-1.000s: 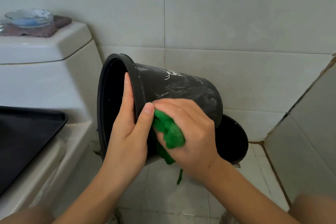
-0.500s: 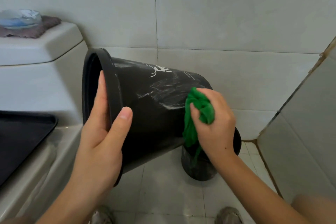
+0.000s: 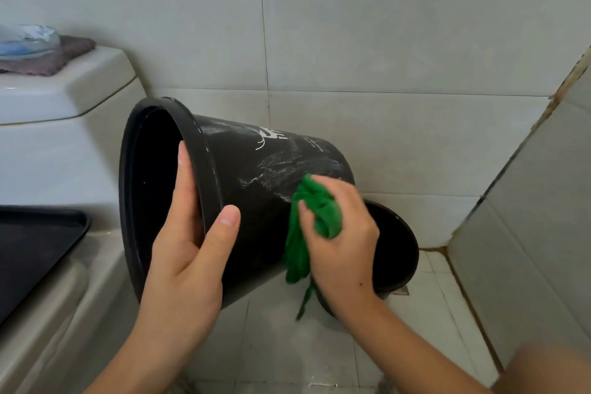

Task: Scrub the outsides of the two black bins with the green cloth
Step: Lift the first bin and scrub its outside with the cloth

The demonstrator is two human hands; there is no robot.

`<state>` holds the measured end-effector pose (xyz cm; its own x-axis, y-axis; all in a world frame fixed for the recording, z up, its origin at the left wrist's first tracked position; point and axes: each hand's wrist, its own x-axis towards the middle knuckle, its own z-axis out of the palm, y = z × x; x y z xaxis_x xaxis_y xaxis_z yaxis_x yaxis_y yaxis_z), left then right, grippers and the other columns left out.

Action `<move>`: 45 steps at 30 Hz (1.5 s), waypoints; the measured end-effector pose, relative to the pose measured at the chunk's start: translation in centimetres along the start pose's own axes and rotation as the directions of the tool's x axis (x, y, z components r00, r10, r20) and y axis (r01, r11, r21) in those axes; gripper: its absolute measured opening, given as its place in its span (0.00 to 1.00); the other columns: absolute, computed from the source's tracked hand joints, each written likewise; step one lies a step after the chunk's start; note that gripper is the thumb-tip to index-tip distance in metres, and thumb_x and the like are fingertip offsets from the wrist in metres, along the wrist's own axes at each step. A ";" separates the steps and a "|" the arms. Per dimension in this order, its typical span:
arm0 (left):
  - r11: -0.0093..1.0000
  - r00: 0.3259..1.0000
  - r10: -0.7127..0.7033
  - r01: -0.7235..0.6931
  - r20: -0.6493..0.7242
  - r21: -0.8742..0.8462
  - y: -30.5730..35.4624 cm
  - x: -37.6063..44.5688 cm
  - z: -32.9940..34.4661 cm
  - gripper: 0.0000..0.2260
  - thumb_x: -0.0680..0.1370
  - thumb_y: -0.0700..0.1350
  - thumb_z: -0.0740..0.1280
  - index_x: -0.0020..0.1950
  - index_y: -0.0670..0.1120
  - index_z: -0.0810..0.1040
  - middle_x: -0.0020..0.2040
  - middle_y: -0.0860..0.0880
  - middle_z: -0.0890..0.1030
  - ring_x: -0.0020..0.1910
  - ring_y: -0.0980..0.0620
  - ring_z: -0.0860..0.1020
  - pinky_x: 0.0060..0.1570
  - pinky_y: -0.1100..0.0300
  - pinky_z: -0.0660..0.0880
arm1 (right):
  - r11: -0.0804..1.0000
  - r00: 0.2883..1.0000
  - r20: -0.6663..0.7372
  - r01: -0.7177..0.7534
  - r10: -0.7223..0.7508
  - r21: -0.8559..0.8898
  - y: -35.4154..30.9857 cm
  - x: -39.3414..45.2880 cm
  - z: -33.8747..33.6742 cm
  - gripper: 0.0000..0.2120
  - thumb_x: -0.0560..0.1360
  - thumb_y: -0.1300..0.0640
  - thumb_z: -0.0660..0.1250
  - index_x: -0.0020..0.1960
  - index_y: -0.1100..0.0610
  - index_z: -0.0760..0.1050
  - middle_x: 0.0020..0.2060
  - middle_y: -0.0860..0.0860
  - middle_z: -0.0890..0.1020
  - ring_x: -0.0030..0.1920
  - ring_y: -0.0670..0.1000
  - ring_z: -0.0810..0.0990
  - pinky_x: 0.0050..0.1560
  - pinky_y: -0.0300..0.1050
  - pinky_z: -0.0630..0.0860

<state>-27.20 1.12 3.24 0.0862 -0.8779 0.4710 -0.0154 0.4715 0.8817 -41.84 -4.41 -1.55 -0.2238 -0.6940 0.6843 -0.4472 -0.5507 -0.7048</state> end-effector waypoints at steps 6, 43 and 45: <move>1.000 1.000 -0.019 0.019 -0.010 -0.001 0.3 0.1 -0.4 0.30 0.77 0.49 0.62 0.78 0.61 0.59 0.74 0.55 0.72 0.74 0.52 0.69 0.74 0.43 0.61 | 0.967 0.963 0.089 0.254 -0.253 -0.011 -0.4 0.1 -0.8 0.14 0.72 0.61 0.69 0.56 0.63 0.80 0.51 0.54 0.83 0.53 0.52 0.81 0.57 0.45 0.78; 0.995 0.999 0.041 -0.043 0.028 0.087 0.3 -0.3 -0.1 0.32 0.78 0.44 0.62 0.79 0.55 0.54 0.73 0.62 0.70 0.73 0.62 0.67 0.70 0.66 0.64 | 0.924 0.930 -0.040 -0.369 0.366 -0.099 4.0 3.0 -1.5 0.10 0.72 0.60 0.70 0.52 0.49 0.81 0.48 0.47 0.83 0.48 0.48 0.81 0.54 0.52 0.77; 0.993 0.997 0.050 -0.056 0.055 0.109 0.2 -0.4 0.4 0.32 0.76 0.48 0.62 0.79 0.56 0.53 0.73 0.66 0.69 0.73 0.64 0.67 0.67 0.71 0.64 | 0.970 0.972 0.016 -0.232 0.234 -0.067 1.8 2.4 -0.8 0.12 0.69 0.59 0.70 0.51 0.50 0.81 0.47 0.45 0.83 0.48 0.45 0.81 0.54 0.48 0.77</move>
<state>-27.65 1.53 3.24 0.0309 -0.8565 0.5152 -0.1283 0.5077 0.8519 -43.89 -6.70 -1.03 -0.3080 -0.8111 0.4972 -0.4399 -0.3420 -0.8304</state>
